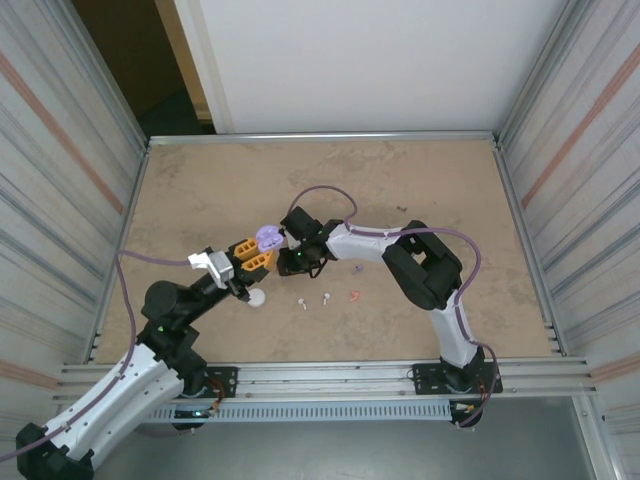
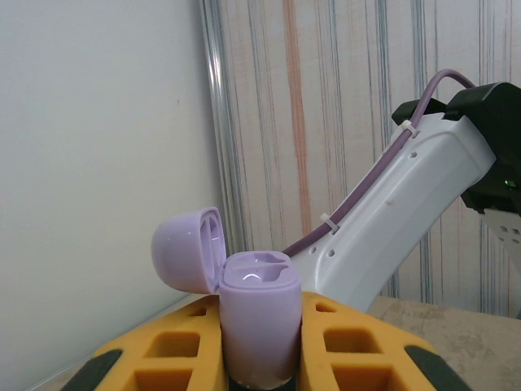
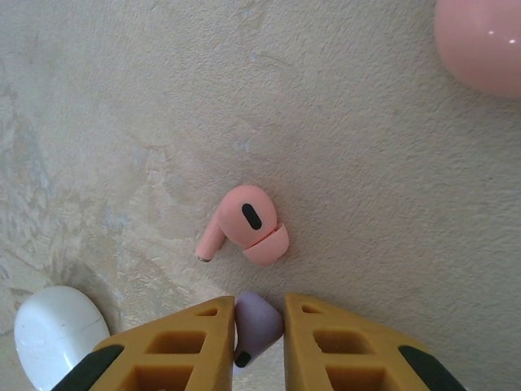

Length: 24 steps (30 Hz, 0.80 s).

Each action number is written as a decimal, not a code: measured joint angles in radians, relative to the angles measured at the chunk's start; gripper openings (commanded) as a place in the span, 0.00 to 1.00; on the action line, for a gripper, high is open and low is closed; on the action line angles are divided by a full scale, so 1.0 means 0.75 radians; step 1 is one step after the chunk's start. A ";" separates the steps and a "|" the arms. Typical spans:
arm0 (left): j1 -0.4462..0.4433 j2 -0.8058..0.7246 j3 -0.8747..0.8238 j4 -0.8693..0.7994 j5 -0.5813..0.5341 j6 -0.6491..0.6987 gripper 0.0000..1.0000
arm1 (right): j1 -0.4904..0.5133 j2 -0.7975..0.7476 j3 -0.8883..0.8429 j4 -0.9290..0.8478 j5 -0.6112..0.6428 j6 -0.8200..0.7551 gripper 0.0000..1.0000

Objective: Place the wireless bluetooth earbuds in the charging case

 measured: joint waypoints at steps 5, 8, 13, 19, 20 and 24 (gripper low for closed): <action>0.000 -0.001 0.000 -0.017 0.001 0.000 0.00 | 0.001 -0.014 -0.036 0.053 -0.006 -0.006 0.18; 0.000 -0.001 -0.001 -0.026 0.000 -0.001 0.00 | -0.006 -0.045 -0.090 0.086 -0.015 -0.024 0.18; 0.000 0.001 -0.019 -0.027 -0.010 -0.002 0.00 | -0.043 -0.179 -0.208 0.096 -0.020 -0.084 0.18; 0.000 0.087 -0.066 0.026 -0.025 -0.012 0.00 | -0.137 -0.490 -0.357 0.109 -0.019 -0.198 0.18; 0.000 0.115 -0.073 0.041 -0.025 -0.017 0.00 | -0.153 -0.552 -0.384 0.112 -0.019 -0.220 0.19; 0.000 0.228 -0.084 0.100 -0.025 -0.039 0.00 | -0.193 -0.776 -0.469 0.113 -0.018 -0.299 0.19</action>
